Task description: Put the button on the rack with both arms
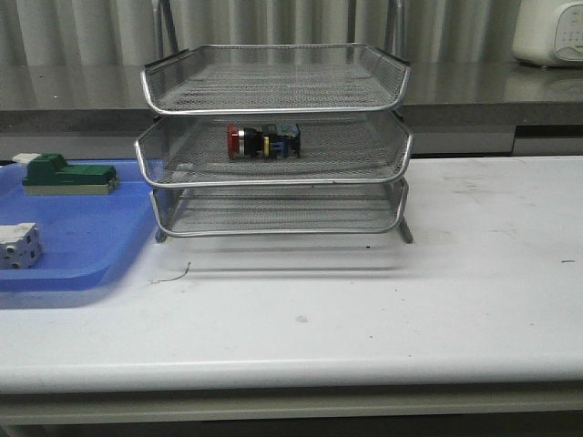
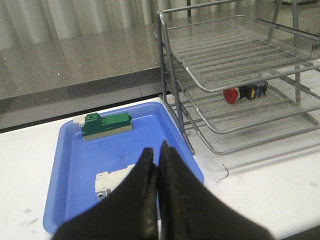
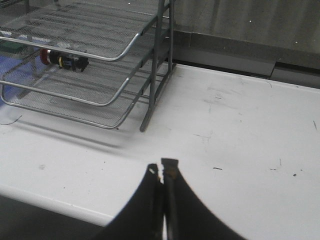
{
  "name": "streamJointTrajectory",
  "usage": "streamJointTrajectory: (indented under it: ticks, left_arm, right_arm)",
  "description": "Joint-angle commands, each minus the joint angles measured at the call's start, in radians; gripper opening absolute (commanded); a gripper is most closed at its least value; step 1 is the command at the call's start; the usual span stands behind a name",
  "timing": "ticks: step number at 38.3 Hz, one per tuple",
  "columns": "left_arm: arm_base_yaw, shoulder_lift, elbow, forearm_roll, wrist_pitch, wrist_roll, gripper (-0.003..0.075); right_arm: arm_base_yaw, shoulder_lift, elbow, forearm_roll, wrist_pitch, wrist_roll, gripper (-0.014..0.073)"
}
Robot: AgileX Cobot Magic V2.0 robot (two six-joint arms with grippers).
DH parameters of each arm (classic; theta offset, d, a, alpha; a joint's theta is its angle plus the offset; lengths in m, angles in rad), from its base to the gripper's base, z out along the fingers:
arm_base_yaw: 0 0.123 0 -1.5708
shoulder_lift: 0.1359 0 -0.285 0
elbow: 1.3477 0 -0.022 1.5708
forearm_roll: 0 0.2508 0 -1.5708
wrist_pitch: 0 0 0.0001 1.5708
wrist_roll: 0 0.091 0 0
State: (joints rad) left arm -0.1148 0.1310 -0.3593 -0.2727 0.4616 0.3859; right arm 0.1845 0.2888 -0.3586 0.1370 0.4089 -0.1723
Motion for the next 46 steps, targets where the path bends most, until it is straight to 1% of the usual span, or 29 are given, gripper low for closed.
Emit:
streamJointTrajectory:
  ticks: [1, 6, 9, 13, 17, 20, 22, 27, 30, 33, 46]
  left_arm:
    - [0.001, 0.009, -0.023, -0.018, -0.073, -0.011, -0.0019]
    - [0.001, 0.009, -0.018, -0.019, -0.083, -0.012, -0.0019]
    - [0.001, -0.003, -0.003, 0.008, -0.117, -0.045, -0.0019]
    - [0.001, -0.050, 0.054, 0.127, -0.214, -0.194, -0.0019]
    - [0.010, -0.115, 0.145, 0.214, -0.320, -0.298, -0.0019]
    - [0.030, -0.164, 0.215, 0.229, -0.370, -0.348, -0.0019]
    - [0.047, -0.156, 0.257, 0.231, -0.392, -0.365, -0.0019]
    - [0.095, -0.158, 0.334, 0.231, -0.396, -0.376, -0.0019]
    - [0.108, -0.158, 0.374, 0.231, -0.396, -0.378, -0.0019]
    - [0.112, -0.158, 0.375, 0.231, -0.340, -0.378, -0.0019]
    - [0.112, -0.158, 0.376, 0.231, -0.335, -0.378, -0.0019]
  right_arm:
    - [-0.006, 0.005, -0.024, 0.006, -0.083, 0.000, -0.0060]
    - [-0.006, 0.005, -0.024, 0.006, -0.083, 0.000, -0.0060]
    - [-0.006, 0.005, -0.024, 0.006, -0.083, 0.000, -0.0060]
    - [-0.006, 0.005, -0.024, 0.006, -0.083, 0.000, -0.0060]
    - [-0.006, 0.005, -0.024, 0.006, -0.083, 0.000, -0.0060]
    - [-0.006, 0.005, -0.024, 0.006, -0.083, 0.000, -0.0060]
    - [-0.006, 0.006, -0.024, 0.006, -0.083, 0.000, -0.0060]
    - [-0.006, 0.006, -0.024, 0.006, -0.082, 0.000, -0.0060]
    - [-0.006, 0.006, -0.024, 0.006, -0.082, 0.000, -0.0060]
    - [-0.006, 0.006, -0.024, 0.006, -0.082, 0.000, -0.0060]
    - [-0.006, 0.006, -0.024, 0.006, -0.082, 0.000, -0.0060]
